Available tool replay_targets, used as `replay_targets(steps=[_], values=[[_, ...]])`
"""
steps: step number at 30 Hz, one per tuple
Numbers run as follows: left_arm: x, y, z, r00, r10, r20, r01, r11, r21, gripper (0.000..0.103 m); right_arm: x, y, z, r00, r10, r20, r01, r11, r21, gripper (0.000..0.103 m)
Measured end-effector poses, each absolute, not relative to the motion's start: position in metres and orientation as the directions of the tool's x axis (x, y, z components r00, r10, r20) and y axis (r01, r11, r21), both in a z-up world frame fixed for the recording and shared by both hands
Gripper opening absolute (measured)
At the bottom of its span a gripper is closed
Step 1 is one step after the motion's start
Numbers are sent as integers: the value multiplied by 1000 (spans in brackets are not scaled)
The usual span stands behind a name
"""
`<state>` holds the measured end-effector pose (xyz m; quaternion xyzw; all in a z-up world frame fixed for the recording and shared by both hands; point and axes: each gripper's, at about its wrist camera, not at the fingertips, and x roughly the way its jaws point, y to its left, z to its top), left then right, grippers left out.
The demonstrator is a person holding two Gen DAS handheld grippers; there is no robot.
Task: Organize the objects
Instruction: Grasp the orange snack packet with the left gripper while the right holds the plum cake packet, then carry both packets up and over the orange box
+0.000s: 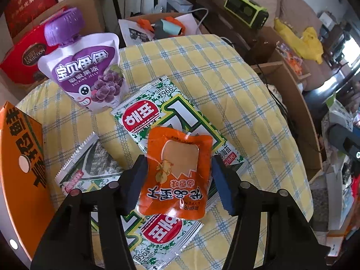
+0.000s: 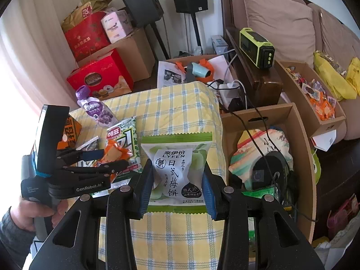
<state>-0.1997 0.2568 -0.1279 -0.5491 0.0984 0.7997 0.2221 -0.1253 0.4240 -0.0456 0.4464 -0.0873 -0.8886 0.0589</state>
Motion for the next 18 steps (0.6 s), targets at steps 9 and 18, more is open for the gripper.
replay_targets(steps=[9,18], values=[[-186,245,-104,-340,270,-901,-467,-880,-88,53,-126,416,-40,-607,-189,-772,39,-977,208,40],[-173,224,-61,-420,299,-857,-444,-891,-94,53,-127,399,-23,-631,-192,-751,58,-978,201,40]])
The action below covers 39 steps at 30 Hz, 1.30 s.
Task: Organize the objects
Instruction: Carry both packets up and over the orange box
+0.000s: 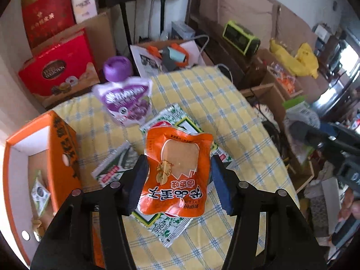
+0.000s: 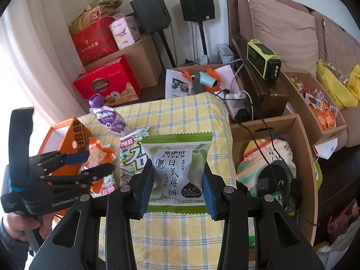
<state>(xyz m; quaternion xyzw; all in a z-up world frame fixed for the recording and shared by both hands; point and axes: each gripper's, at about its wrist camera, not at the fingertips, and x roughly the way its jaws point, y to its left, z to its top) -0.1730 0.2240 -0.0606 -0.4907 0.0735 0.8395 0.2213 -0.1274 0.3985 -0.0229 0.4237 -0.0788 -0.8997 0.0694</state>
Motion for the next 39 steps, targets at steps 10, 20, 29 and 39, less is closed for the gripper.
replay_targets(steps=[10,20,29,39], values=[[-169,183,-26,-494,305,-814,-376,-919,-116,53,-131,371,-8,-646,-202,-736,91,-978,188,40],[-163,133,-4,-542,293,-788,-310,-941,-137,53,-139,327,6,-653,-227,-722,148,-974,172,40],[-166,89,6,-573,260,-777,-252,-958,-135,53,-146,287,15,-650,-255,-716,196,-966,166,40],[-167,46,12,-599,225,-768,-197,-972,-131,53,-155,244,20,-644,-287,-709,240,-956,170,40]])
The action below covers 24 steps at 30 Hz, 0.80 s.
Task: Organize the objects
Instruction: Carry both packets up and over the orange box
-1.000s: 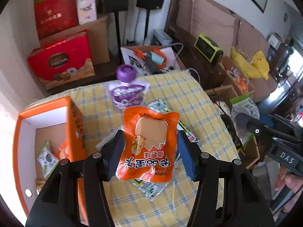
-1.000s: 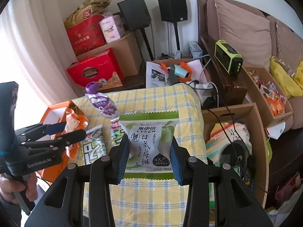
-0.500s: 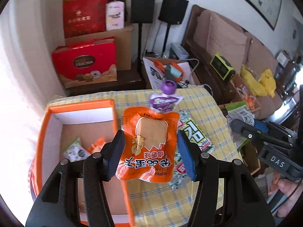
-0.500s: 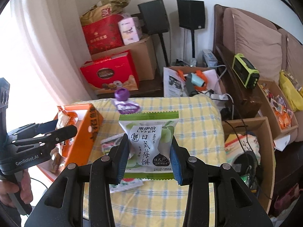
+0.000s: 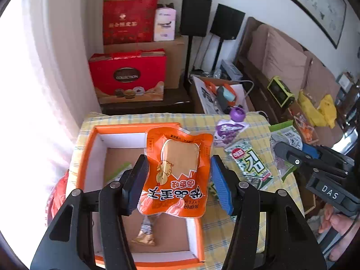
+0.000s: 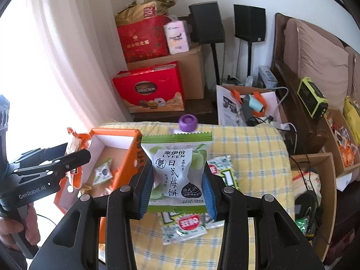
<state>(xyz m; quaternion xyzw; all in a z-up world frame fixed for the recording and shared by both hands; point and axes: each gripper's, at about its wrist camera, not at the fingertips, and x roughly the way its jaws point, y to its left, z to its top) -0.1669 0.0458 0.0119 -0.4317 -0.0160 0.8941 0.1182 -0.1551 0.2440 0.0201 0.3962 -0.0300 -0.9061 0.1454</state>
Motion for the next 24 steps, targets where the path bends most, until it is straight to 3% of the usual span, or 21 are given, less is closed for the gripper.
replay_targets(steps=[24], values=[[-180,-22,-10,-591,166,-789,-106,-986,-128,54,-179,158,2,-586,-358,-727,334,-924,186,40]])
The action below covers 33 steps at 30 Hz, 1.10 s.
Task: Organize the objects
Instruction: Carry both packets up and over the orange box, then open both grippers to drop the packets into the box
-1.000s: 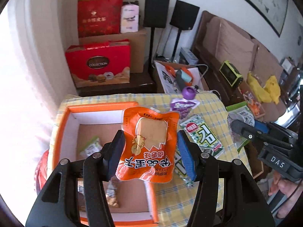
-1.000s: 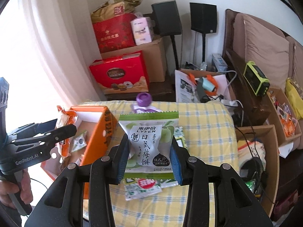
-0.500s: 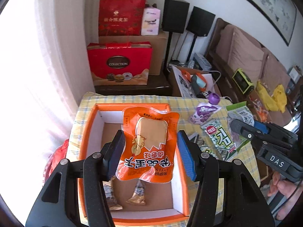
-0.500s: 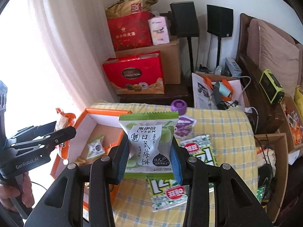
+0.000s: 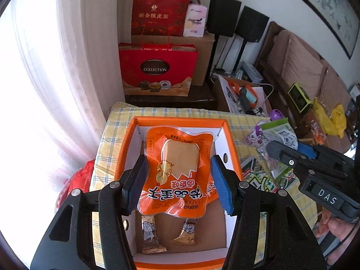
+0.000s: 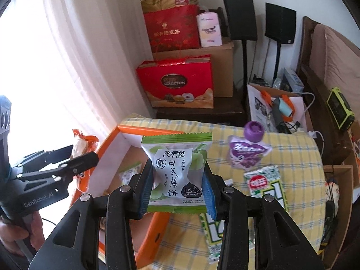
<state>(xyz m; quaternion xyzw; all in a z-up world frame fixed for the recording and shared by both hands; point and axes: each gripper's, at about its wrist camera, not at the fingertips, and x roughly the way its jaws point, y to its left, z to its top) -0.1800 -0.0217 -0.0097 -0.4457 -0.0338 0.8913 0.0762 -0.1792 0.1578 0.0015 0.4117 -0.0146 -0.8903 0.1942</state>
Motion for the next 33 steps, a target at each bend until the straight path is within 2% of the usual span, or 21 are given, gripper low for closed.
replay_targets(steps=[18,21,22,24,33], values=[[-202,-53,-36,-562,154,-813,-45,-987,-156,57,-212,113,-32,-527,-387,-756,353,-909,219,41],[-203,-59,-38,-558,156,-815,-34,-986,-166,57,-216,108,-39,-518,-383,-765,351,-910,218,43],[-203,-60,-39,-558,156,-815,-32,-985,-167,57,-216,106,-40,-518,-378,-767,353,-911,211,51],[-203,-62,-39,-556,158,-816,-29,-985,-171,57,-215,106,-42,-525,-372,-766,351,-914,203,57],[-203,-64,-37,-554,161,-816,-24,-984,-178,59,-213,117,-30,-546,-363,-755,335,-921,201,62]])
